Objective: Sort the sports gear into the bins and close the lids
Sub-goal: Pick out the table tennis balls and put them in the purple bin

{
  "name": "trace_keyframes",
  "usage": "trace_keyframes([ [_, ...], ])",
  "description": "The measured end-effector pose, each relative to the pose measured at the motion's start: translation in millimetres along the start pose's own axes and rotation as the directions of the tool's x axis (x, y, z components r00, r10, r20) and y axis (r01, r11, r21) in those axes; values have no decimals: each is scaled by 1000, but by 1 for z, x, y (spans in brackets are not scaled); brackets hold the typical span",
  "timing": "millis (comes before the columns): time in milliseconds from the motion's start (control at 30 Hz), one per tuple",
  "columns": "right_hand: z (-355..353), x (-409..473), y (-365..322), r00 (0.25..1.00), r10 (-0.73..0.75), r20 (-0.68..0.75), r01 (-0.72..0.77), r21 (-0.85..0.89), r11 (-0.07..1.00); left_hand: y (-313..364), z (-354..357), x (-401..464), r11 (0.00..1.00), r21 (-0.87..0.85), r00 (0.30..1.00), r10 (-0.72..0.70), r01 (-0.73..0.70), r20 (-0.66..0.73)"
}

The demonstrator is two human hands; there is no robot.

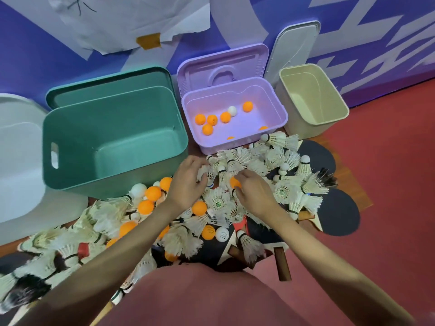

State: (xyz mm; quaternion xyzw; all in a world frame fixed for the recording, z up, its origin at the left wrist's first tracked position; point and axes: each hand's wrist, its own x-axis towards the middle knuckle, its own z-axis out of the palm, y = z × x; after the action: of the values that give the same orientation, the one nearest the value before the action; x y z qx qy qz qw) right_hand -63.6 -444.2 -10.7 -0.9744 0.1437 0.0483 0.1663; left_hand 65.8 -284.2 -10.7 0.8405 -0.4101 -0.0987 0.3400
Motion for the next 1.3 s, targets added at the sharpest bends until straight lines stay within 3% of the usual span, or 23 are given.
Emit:
trace_keyframes([
  [133, -1, 5, -14, 995, 64, 75, -54, -124, 991, -10, -6, -27, 995, 73, 995, -66, 60, 71],
  [333, 4, 15, -22, 991, 46, 129, -4, -304, 953, -18, -6, -50, 987, 134, 978, -110, 87, 179],
  [567, 5, 19, -25, 987, 92, 134, -35, -381, 924, -14, 5, -60, 957, 291, 963, -59, -21, 264],
  [700, 0, 12, -27, 989, 141, 34, -129, -237, 963, -15, 10, -58, 926, 369, 948, -40, -84, 316],
  [833, -2, -14, -29, 968, 200, -150, -166, 212, 963, -17, 13, -56, 913, 394, 935, -41, -108, 352],
  [933, -1, -37, -32, 947, 271, -175, -186, 390, 902, -18, 14, -55, 899, 419, 925, -46, -126, 376],
  [1133, 30, -78, -31, 943, 330, -43, -264, 504, 822, -20, 18, -56, 893, 420, 914, -23, -164, 405],
  [1300, 50, -97, -35, 945, 327, 10, -299, 427, 853, -17, 8, -62, 964, 259, 955, -15, -66, 298],
])
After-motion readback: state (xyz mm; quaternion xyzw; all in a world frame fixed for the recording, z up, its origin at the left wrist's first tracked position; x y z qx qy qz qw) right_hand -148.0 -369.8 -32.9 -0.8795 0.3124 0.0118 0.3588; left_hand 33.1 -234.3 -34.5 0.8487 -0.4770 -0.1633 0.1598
